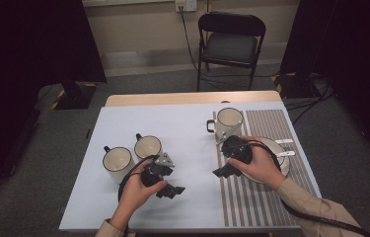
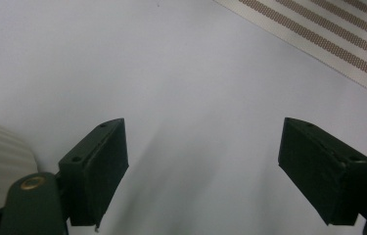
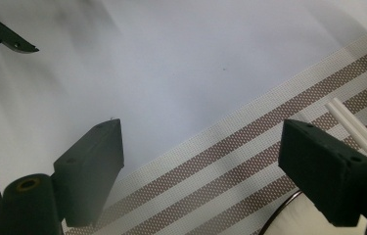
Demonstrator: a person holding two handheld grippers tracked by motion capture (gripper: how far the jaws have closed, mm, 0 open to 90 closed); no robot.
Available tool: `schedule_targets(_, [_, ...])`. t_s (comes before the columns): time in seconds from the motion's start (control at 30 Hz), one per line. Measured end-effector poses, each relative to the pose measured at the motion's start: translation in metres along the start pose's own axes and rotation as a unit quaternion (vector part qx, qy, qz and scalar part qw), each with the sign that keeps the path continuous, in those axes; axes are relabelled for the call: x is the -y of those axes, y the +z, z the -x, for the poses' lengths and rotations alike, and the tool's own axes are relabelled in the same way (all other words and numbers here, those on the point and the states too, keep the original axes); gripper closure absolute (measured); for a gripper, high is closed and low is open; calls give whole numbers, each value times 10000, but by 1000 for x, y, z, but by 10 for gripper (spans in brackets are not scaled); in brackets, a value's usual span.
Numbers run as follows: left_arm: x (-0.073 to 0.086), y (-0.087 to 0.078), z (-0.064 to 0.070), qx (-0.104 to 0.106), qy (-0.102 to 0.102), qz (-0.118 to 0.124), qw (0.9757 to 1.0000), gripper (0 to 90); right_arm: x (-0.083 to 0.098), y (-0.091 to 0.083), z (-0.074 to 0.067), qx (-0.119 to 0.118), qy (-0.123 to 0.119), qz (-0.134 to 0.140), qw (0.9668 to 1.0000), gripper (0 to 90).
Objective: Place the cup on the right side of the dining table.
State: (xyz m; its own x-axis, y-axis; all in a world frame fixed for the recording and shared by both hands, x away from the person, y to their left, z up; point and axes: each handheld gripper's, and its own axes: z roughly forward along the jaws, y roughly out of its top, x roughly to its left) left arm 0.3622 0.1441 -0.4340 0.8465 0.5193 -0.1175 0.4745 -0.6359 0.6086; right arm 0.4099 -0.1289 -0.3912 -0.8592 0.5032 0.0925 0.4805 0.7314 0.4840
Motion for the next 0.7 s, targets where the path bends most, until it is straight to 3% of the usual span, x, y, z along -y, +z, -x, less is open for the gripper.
schedule_targets(0.7, [21,-10,0,-39,-27,36,10000,182,10,3,-5,-73,-37,31,10000,164])
